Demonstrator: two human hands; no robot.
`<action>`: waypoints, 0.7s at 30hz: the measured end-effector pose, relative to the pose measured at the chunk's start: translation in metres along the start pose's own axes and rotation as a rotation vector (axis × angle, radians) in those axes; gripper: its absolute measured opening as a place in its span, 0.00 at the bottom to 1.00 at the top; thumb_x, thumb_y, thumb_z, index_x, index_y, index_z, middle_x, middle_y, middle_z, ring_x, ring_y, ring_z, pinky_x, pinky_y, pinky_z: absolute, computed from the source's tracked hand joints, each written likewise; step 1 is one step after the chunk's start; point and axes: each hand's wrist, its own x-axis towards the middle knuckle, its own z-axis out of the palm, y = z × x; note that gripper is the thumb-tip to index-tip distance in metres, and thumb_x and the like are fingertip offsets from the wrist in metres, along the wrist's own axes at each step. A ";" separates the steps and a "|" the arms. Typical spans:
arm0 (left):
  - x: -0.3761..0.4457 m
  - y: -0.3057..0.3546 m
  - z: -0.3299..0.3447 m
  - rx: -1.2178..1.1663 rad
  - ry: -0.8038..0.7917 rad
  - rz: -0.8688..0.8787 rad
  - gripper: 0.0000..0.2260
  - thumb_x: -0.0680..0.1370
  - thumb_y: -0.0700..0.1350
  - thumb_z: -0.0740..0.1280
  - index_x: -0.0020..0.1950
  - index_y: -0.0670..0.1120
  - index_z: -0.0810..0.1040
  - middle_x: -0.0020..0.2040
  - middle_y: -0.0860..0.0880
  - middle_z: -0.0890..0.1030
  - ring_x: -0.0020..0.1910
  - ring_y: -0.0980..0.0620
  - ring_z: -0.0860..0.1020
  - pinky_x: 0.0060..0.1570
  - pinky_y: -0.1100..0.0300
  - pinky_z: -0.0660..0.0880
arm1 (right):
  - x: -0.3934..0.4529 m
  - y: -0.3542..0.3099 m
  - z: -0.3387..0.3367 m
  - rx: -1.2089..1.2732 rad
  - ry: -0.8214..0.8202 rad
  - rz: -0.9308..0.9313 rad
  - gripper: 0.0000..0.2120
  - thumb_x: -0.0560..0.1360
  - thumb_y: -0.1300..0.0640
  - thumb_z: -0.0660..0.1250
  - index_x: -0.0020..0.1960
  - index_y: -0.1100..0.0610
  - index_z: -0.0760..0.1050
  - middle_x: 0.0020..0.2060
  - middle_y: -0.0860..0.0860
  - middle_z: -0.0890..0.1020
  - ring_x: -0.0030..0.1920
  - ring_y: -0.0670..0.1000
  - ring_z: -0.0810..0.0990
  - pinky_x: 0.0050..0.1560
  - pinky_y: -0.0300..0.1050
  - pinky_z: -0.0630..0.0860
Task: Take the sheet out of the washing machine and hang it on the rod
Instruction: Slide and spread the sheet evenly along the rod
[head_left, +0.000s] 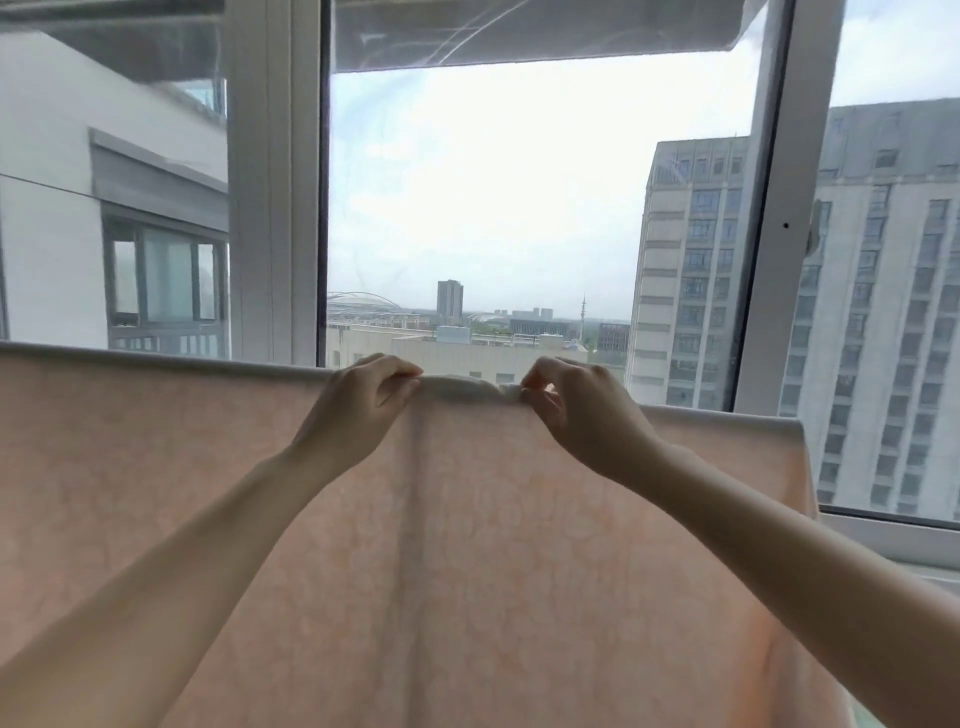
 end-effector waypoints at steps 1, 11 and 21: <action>-0.001 0.000 -0.002 -0.011 0.006 -0.007 0.08 0.79 0.46 0.67 0.55 0.46 0.82 0.48 0.54 0.81 0.49 0.57 0.78 0.52 0.59 0.75 | 0.000 -0.001 0.001 0.006 0.020 0.010 0.07 0.79 0.55 0.65 0.52 0.57 0.79 0.45 0.49 0.84 0.41 0.48 0.82 0.44 0.42 0.79; 0.015 0.021 -0.005 0.009 0.107 -0.092 0.04 0.78 0.42 0.68 0.48 0.44 0.82 0.42 0.52 0.82 0.42 0.58 0.77 0.41 0.75 0.66 | 0.014 -0.013 -0.011 0.021 0.076 0.084 0.06 0.81 0.57 0.60 0.49 0.58 0.74 0.38 0.52 0.80 0.36 0.52 0.78 0.41 0.54 0.79; 0.024 0.027 -0.001 -0.033 0.194 -0.113 0.04 0.78 0.41 0.68 0.47 0.43 0.82 0.42 0.48 0.83 0.40 0.55 0.76 0.39 0.73 0.66 | 0.016 -0.017 -0.022 0.056 0.040 0.020 0.06 0.80 0.59 0.61 0.51 0.60 0.76 0.44 0.54 0.82 0.41 0.52 0.79 0.42 0.46 0.76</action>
